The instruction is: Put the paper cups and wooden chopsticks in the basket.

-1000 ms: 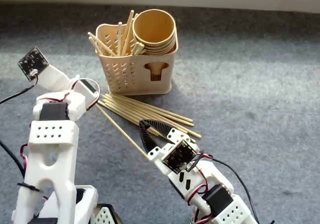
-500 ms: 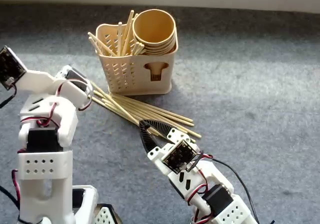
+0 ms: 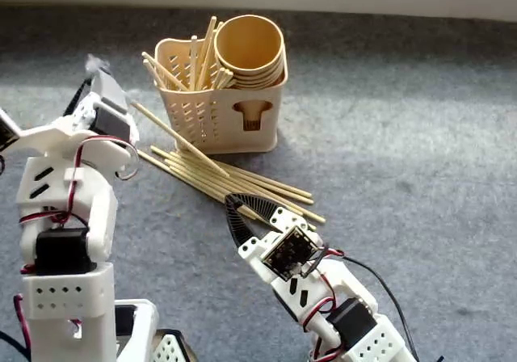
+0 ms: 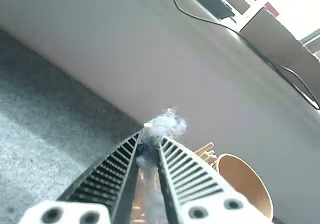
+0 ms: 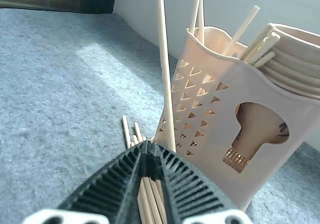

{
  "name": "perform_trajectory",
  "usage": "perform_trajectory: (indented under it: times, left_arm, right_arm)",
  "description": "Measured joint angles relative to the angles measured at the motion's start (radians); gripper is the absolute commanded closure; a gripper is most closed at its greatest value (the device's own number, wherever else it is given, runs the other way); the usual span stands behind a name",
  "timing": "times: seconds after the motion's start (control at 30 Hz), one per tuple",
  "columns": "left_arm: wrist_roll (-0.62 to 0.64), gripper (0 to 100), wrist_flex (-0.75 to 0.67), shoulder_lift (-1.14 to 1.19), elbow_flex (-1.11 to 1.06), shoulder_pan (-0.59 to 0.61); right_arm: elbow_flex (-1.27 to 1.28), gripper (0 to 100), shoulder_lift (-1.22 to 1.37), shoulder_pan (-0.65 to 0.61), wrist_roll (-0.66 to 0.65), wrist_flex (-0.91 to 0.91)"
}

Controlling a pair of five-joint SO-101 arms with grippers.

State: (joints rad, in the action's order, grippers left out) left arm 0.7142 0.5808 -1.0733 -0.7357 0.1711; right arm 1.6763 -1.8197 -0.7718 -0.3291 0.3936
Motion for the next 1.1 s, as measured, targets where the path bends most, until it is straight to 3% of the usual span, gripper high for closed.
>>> perform_trajectory:
  times: [0.27,0.57,0.93,1.1]
  left_arm:
    - [0.0,100,-0.129,-0.038,0.0,0.044]
    - [0.0,100,-0.153,-0.037,0.014,0.044]
    - [-0.107,99,-0.14,-0.038,0.101,0.061]
    - [-0.163,99,-0.206,-0.038,0.101,0.061]
  right_arm:
    - [0.0,99.3,0.0,0.0,0.0,0.0]
    - [0.0,99.3,0.0,0.0,0.0,0.0]
    - [0.0,99.3,0.0,0.0,0.0,0.003]
    - [0.0,99.3,0.0,0.0,0.0,0.02]
